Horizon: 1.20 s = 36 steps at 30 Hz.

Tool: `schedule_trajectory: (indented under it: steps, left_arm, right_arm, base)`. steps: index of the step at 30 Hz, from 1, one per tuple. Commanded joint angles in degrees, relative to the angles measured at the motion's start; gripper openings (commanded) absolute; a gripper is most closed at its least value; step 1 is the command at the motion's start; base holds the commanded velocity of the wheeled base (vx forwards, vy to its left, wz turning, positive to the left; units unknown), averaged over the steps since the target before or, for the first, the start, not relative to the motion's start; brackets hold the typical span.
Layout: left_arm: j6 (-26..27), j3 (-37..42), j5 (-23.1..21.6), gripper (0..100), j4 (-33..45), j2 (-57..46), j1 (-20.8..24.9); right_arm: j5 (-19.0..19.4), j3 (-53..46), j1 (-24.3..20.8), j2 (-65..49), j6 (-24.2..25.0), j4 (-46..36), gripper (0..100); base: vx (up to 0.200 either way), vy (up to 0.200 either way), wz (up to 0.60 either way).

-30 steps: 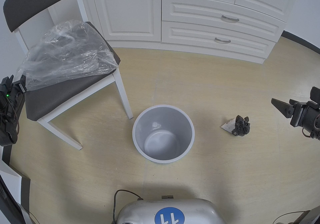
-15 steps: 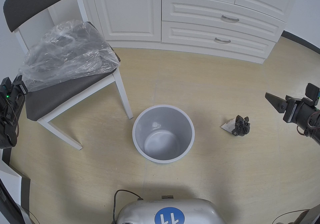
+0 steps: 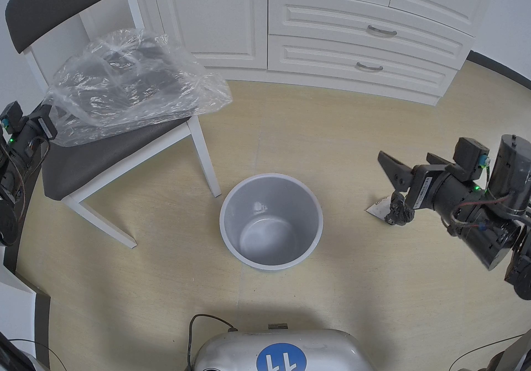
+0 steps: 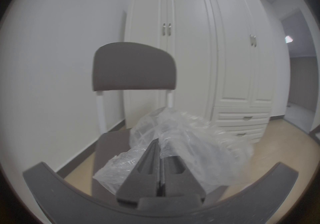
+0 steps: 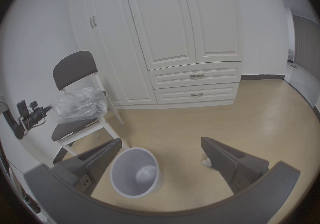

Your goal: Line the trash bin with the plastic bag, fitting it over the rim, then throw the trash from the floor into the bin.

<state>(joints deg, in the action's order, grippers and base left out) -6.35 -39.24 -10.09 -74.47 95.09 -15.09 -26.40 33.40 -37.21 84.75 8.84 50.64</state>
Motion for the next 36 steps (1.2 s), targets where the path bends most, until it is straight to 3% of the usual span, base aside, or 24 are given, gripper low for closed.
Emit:
schedule_trajectory:
  steps: [1, 6, 12, 20, 30, 35, 36]
  left_arm:
    - [-2.44, -0.66, 0.34, 0, 11.54, -18.71, 14.48]
    - [-6.22, -1.28, 2.54, 0, 18.57, -26.18, 25.38]
    - [-6.48, -1.80, 5.70, 0, 18.75, -27.06, 31.53]
    - [-6.74, -2.59, 7.11, 0, 18.49, -26.80, 35.66]
    - [-7.10, -2.51, 7.19, 0, 18.49, -26.97, 38.47]
    - [-7.10, -2.33, 8.07, 0, 18.31, -26.53, 39.44]
    - [-7.10, -2.33, 8.60, 0, 18.13, -26.44, 40.05]
  right_arm:
    - [-0.75, -2.73, -5.60, 10.08, 1.71, 7.54, 100]
    - [0.39, -2.90, -6.92, 16.24, 1.62, 16.16, 100]
    - [0.39, -2.90, -10.52, 24.85, 2.06, 21.87, 100]
    - [0.39, -4.31, -13.07, 30.65, 2.15, 31.10, 100]
    - [0.48, -5.45, -19.92, 30.83, 4.96, 31.19, 100]
    - [0.48, -4.66, -22.30, 33.38, 7.42, 31.54, 100]
    - [0.48, -2.90, -22.91, 35.22, 9.71, 31.54, 100]
  base:
    - [0.000, 0.000, 0.00]
    - [0.000, 0.000, 0.00]
    - [0.000, 0.000, 0.00]
    - [0.000, 0.000, 0.00]
    - [0.000, 0.000, 0.00]
    - [0.000, 0.000, 0.00]
    - [0.000, 0.000, 0.00]
